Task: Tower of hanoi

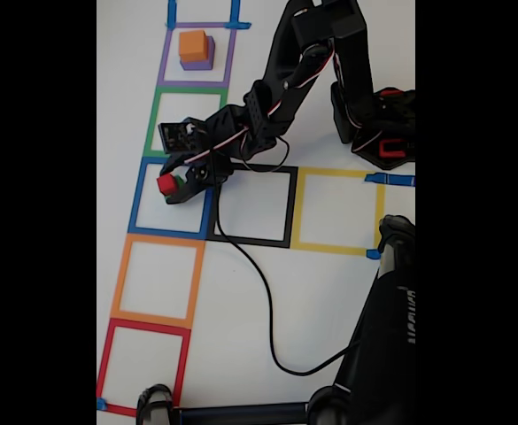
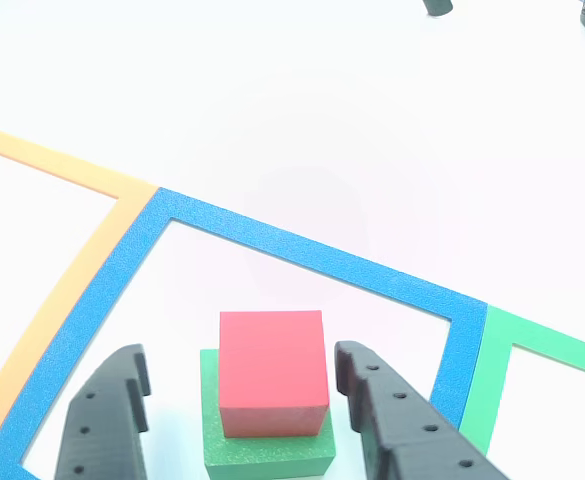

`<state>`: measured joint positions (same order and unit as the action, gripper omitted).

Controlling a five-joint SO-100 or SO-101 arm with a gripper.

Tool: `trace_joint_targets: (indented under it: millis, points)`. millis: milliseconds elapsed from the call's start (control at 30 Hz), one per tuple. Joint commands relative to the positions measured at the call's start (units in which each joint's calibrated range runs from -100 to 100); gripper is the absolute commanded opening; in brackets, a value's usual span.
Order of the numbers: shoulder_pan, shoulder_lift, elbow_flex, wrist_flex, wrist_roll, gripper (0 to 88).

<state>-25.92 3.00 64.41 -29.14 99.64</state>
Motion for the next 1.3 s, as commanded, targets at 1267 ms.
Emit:
trace_joint_targets:
  millis: [1267]
  points:
    - [31.4, -47.5, -63.5, 122.1, 0.4, 0.1]
